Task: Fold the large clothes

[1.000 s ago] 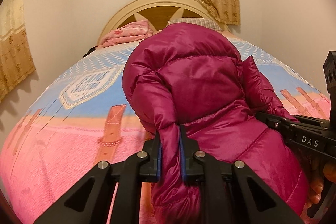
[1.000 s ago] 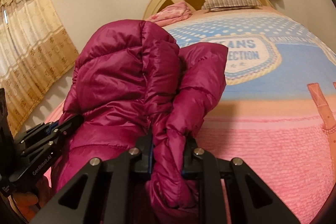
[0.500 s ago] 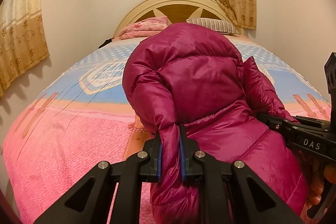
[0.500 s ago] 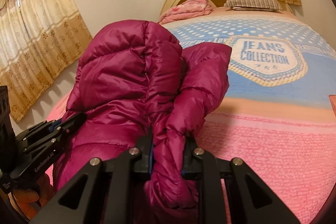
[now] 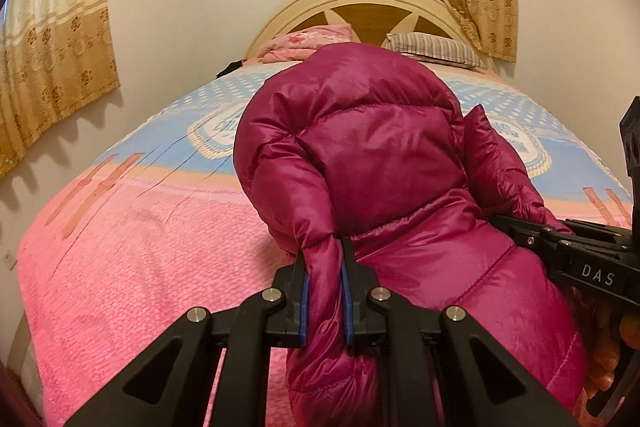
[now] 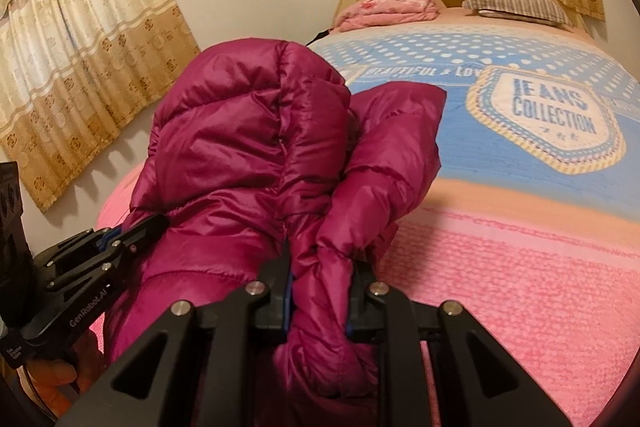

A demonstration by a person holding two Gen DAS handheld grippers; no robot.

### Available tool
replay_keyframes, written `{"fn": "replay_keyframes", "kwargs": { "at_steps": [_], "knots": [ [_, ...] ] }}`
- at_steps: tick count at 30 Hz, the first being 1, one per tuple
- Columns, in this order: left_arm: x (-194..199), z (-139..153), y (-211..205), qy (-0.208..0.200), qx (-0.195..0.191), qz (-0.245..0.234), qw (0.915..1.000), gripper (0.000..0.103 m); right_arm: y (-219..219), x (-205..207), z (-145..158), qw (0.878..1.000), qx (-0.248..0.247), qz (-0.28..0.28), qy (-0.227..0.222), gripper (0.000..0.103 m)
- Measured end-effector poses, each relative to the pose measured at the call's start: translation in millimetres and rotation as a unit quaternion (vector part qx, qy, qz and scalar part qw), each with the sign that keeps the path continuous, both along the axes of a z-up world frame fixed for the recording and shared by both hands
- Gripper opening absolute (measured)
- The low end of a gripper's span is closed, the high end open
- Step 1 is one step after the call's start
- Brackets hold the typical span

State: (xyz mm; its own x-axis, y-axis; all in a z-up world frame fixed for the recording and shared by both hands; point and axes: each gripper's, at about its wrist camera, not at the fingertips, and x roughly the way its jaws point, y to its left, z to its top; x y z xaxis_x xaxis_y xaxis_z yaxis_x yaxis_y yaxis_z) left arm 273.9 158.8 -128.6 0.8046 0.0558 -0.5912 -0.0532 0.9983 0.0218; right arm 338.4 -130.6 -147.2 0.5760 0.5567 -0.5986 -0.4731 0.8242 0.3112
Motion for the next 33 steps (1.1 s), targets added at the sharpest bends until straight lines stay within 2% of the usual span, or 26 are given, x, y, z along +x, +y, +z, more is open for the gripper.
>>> {"fn": "replay_keyframes", "kwargs": {
  "at_steps": [15,24,27,28,33],
  "knots": [
    [-2.6,-15.5,33.6,0.02,-0.001,0.03,0.9994,0.012,38.3,5.8,-11.1,1.0,-0.007,0.027,0.014,0.021],
    [1.6,-29.1,37.8,0.024,0.001,0.035,0.9991,0.013,39.5,10.4,-20.9,0.999,-0.012,0.03,0.028,0.021],
    [3.5,-37.3,38.6,0.031,0.004,0.041,0.9987,0.021,40.3,11.6,-24.7,0.999,-0.013,0.03,0.033,0.021],
    [4.7,-40.4,37.5,0.034,0.01,0.044,0.9984,0.027,40.7,11.8,-26.5,0.999,-0.014,0.03,0.035,0.021],
    [4.9,-48.8,41.4,0.037,0.004,0.051,0.998,0.037,41.5,17.4,-33.5,0.998,-0.009,0.026,0.053,0.026]
  ]
}}
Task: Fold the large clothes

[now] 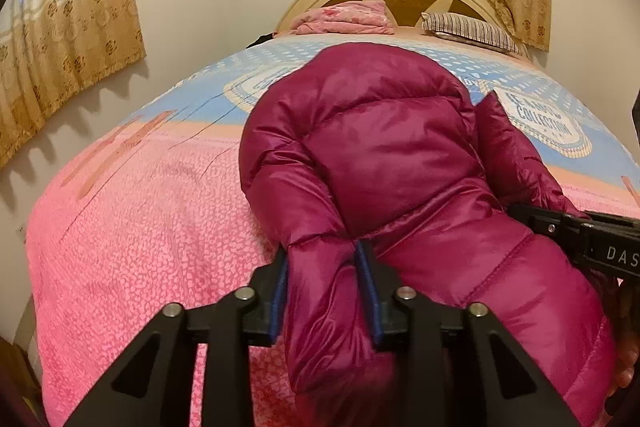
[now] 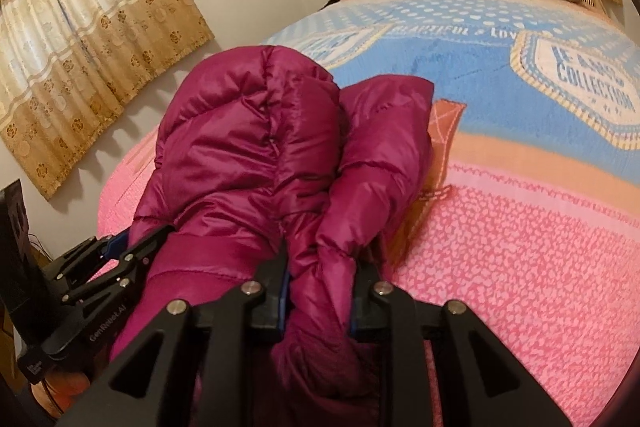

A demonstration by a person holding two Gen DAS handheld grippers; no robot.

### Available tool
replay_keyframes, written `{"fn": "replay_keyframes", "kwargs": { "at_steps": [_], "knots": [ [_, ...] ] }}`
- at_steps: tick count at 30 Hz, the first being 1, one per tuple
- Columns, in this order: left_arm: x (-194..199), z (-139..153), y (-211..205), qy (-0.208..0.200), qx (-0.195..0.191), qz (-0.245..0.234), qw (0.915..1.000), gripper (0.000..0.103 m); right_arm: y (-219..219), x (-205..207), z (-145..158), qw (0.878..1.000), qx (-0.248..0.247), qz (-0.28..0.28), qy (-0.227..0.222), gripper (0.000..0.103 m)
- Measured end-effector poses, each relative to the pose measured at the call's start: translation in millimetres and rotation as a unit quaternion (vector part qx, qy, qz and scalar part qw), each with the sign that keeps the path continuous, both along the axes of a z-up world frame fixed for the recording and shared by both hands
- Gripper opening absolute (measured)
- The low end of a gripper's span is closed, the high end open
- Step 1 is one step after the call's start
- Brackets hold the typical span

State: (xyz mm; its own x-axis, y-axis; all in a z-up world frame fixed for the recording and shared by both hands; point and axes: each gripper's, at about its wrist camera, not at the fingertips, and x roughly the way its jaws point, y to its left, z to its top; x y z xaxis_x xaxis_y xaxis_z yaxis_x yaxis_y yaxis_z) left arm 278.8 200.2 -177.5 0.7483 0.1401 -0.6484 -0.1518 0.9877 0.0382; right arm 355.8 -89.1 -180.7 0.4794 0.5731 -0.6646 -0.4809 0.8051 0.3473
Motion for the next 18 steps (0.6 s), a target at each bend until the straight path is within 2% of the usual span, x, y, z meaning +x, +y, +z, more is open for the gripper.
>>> {"fn": "replay_keyframes", "kwargs": {
  "at_steps": [9,14,18],
  "knots": [
    [0.5,-9.5,4.1,0.001,-0.008,0.018,0.9998,0.055,-0.2,1.7,-10.2,1.0,-0.01,-0.007,0.015,0.036],
    [-1.9,-9.1,13.1,0.006,-0.024,0.043,0.9988,0.075,1.4,-0.3,-6.9,1.0,-0.02,-0.015,0.013,0.042],
    [-10.4,-1.0,16.7,0.005,-0.03,0.042,0.9987,0.075,-3.0,-3.9,-1.8,0.999,-0.023,-0.029,0.009,0.055]
  ]
}}
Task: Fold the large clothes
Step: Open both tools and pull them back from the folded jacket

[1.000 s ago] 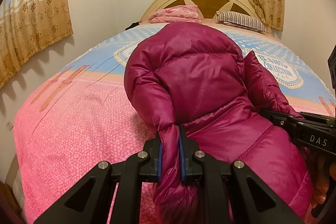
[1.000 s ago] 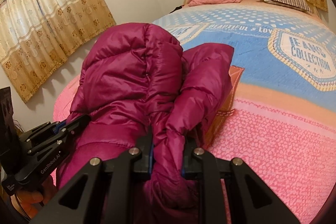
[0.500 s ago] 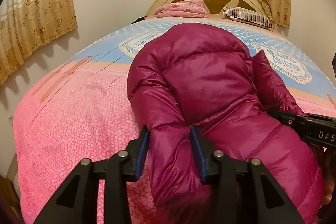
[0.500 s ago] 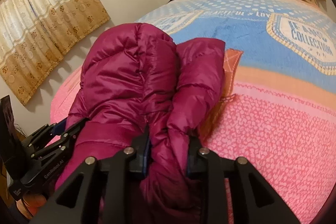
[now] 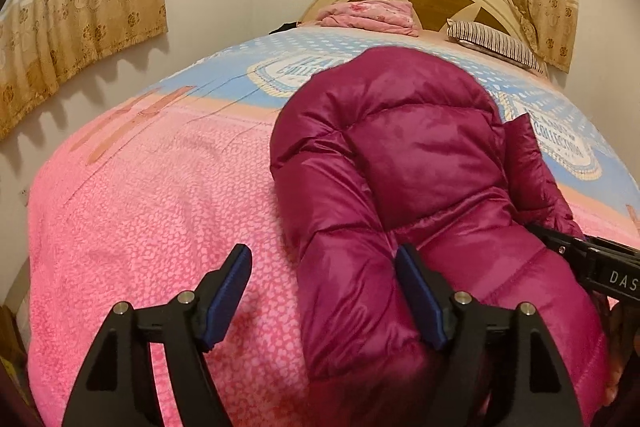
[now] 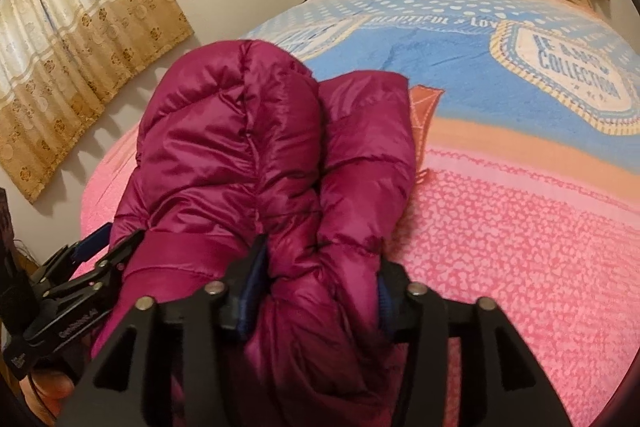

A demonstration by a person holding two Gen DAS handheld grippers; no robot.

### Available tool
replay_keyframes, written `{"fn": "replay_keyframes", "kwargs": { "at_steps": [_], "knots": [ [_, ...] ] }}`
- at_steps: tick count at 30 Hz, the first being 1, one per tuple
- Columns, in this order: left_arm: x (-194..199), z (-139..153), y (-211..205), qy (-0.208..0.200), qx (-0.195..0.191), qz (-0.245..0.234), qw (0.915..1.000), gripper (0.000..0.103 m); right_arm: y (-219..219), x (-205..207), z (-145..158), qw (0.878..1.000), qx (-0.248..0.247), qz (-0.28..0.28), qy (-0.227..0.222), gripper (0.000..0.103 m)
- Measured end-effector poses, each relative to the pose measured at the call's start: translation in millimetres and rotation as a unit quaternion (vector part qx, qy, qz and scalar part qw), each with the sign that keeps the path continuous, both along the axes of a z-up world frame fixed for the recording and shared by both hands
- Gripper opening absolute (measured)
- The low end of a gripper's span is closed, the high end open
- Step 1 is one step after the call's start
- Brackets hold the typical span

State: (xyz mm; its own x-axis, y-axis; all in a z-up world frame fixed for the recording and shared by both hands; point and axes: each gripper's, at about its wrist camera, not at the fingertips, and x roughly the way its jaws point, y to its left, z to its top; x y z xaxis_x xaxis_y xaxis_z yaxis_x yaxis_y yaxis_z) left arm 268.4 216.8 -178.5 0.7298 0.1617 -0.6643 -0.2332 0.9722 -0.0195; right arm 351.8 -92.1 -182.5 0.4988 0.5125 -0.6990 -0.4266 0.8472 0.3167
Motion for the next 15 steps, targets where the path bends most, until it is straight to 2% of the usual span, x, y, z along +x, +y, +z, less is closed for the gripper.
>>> {"fn": "replay_keyframes", "kwargs": {
  "at_steps": [2,9,15],
  "knots": [
    [-6.9,6.7,-3.8,-0.006,0.008,-0.006,0.9999,0.075,-2.0,-3.9,3.3,1.0,0.001,0.0,-0.004,0.055],
    [-31.9,34.4,-11.3,-0.028,0.009,-0.017,0.9994,0.076,2.3,-23.1,26.3,0.999,-0.008,0.001,-0.034,0.068],
    [-76.8,73.5,-15.8,-0.072,0.015,-0.009,0.9972,0.076,-2.3,-58.8,56.4,0.997,-0.014,0.002,-0.076,0.071]
  ]
}}
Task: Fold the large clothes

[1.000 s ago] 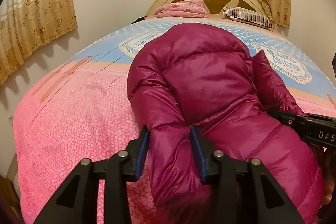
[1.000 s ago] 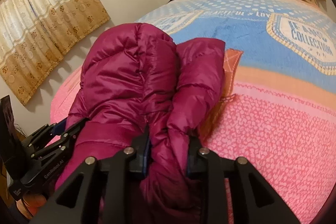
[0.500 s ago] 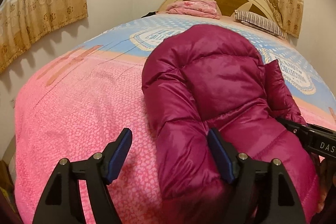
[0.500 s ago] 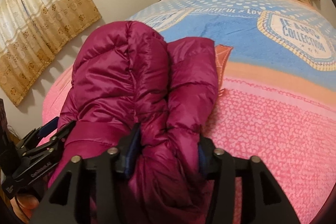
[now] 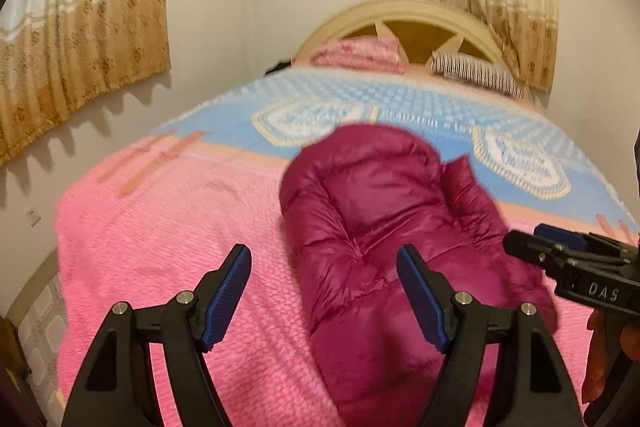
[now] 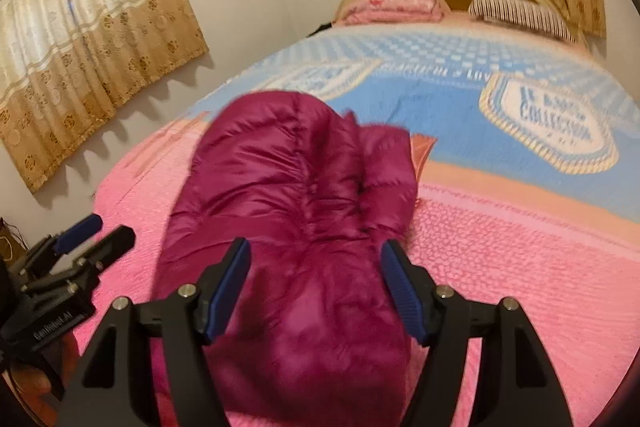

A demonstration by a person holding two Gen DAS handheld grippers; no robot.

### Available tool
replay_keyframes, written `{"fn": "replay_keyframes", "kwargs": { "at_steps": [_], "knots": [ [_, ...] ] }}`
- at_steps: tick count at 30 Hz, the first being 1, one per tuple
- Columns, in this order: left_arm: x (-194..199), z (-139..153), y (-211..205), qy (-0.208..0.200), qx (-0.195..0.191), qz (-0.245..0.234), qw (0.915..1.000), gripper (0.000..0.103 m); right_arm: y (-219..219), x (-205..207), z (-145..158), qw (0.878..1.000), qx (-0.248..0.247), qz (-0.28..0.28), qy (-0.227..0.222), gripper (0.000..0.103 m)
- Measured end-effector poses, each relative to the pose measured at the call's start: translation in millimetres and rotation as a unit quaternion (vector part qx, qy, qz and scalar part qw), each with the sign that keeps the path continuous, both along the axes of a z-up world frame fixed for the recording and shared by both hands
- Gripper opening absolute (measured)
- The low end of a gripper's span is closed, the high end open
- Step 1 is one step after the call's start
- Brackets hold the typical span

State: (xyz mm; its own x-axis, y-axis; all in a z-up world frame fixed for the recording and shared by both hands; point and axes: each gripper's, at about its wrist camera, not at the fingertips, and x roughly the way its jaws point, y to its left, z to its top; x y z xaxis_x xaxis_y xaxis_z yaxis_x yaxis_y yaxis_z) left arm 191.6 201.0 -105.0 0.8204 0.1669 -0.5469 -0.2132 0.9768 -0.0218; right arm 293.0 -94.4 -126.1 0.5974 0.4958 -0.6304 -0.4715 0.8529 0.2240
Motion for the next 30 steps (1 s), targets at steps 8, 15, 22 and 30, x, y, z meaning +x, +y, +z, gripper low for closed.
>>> {"fn": "replay_keyframes", "kwargs": {
  "at_steps": [8,15,22,30],
  "knots": [
    [-62.9,51.2,-8.2,-0.091,0.029,0.013,0.9953,0.09,-16.6,-71.3,49.7,0.994,0.022,-0.042,-0.095,0.091],
    [-79.7,72.8,-7.8,-0.117,0.01,0.0,0.9931,0.091,-16.0,-90.2,70.0,0.991,0.022,-0.045,-0.123,0.092],
    [-81.2,75.3,-6.3,-0.122,0.003,0.002,0.9925,0.091,-11.5,-99.0,74.5,0.99,0.015,-0.04,-0.135,0.094],
    [-77.9,70.1,-2.1,-0.114,-0.004,0.006,0.9934,0.091,-11.0,-100.7,73.2,0.99,0.017,-0.032,-0.133,0.094]
  ]
}}
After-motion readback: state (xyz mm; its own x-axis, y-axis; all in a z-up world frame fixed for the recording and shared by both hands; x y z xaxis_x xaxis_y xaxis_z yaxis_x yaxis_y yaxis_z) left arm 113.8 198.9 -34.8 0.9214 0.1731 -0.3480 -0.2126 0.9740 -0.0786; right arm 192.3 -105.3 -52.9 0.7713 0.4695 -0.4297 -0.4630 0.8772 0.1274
